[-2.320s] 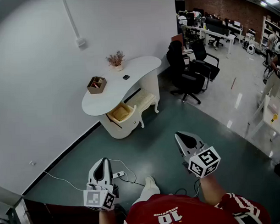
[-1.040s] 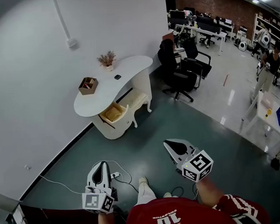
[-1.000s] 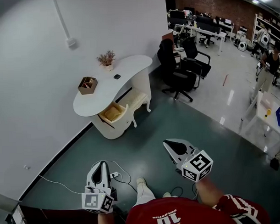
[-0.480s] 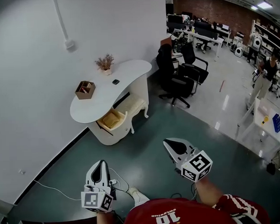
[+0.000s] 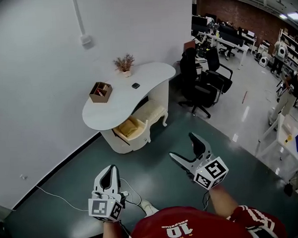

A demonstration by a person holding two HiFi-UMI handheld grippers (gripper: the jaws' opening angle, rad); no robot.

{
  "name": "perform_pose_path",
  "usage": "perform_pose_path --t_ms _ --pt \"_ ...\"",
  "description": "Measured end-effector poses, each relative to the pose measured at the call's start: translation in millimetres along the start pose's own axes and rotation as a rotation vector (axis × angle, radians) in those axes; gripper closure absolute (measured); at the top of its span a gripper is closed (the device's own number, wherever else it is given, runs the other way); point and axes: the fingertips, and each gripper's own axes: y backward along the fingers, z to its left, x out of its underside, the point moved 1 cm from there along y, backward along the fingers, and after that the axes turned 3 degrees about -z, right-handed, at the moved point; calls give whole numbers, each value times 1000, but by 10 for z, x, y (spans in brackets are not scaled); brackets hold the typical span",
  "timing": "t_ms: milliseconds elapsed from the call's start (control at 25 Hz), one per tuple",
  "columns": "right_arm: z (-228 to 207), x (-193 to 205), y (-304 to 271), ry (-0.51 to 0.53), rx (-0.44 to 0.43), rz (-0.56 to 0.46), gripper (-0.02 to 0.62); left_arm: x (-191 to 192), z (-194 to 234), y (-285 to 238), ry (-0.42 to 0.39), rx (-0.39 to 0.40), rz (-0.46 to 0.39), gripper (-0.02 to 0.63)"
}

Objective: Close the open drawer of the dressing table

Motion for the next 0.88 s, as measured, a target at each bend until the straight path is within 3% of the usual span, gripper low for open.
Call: perform_pose_path --t_ms 120,440,880 --pt "-17 61 -298 10 9 7 133 21 235 -50 10 -22 -4 607" --pt "164 338 -1061 33 -16 60 134 92 905 -203 39 -34 -7 607" --pt "315 1023 -1795 45 1 200 141 323 1512 -504 58 60 39 607"
